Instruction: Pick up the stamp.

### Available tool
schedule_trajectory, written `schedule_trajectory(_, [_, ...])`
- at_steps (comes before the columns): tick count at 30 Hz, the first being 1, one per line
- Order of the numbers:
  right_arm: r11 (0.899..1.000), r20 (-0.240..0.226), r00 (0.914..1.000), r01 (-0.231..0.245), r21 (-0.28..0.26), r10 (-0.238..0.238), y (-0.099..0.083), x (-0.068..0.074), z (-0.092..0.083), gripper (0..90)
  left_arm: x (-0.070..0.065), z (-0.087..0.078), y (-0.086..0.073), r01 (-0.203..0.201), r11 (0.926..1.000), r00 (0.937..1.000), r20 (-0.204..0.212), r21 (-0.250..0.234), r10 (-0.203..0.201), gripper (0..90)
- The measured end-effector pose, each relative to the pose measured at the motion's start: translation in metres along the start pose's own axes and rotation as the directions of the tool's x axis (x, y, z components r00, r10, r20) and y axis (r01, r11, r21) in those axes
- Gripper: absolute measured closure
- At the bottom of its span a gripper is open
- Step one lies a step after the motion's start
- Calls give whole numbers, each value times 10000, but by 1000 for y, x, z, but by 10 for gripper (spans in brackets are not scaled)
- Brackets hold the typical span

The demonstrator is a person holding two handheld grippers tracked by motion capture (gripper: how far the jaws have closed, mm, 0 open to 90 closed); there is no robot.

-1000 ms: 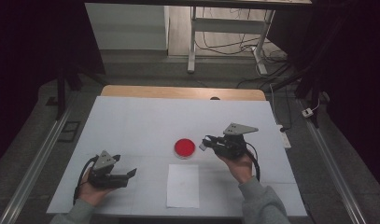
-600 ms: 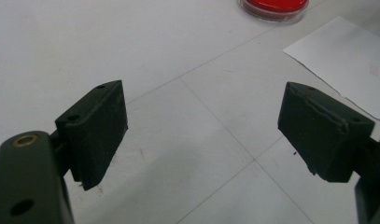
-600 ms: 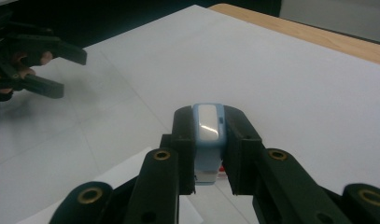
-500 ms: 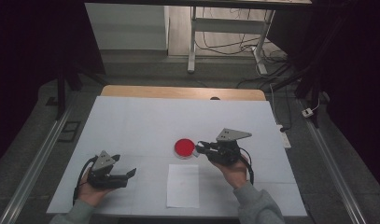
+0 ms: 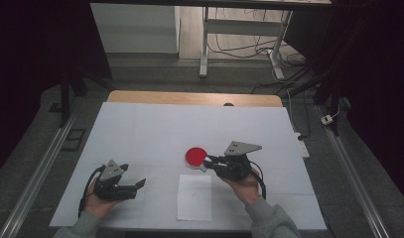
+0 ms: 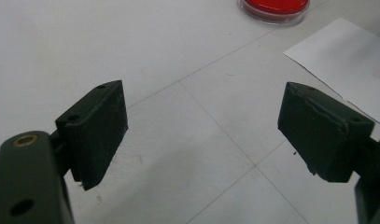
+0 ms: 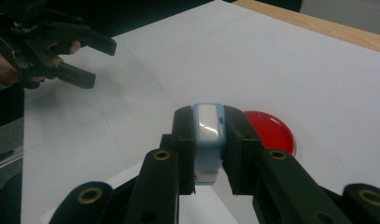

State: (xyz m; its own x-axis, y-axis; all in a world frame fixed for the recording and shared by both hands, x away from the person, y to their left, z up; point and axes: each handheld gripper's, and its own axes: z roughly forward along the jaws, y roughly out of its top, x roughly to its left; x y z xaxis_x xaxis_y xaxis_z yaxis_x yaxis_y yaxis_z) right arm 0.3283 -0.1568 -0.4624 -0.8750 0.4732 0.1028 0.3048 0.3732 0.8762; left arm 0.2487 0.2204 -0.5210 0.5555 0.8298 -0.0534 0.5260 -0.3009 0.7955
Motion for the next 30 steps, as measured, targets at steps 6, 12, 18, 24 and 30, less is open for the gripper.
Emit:
schedule_trajectory(6, [10000, -88, 10000, -3, 5, 3, 0, 3, 0, 750, -2, 1, 1, -106, 9999, 9999, 29, 42, 106, 163])
schedule_trajectory(12, [10000, -252, 9997, -63, -34, 62, 0, 6, 1, 750, -2, 2, 1, -122, 9999, 9999, 27, 67, 122, 164])
schedule_trajectory(18, [9999, -336, 9994, -67, -89, 64, 1, 9, 3, 750, -4, 2, 1, -178, 9998, 9998, 40, 69, 178, 164])
schedule_trajectory(24, [10000, -346, 9994, -54, -63, 51, 1, 10, 3, 750, -5, 2, 3, -211, 9998, 9997, 106, 11, 211, 171])
schedule_trajectory(30, [10000, -352, 9994, -66, -70, 63, 1, 10, 3, 750, -11, 4, 6, -521, 9986, 9985, 172, -6, 521, 174])
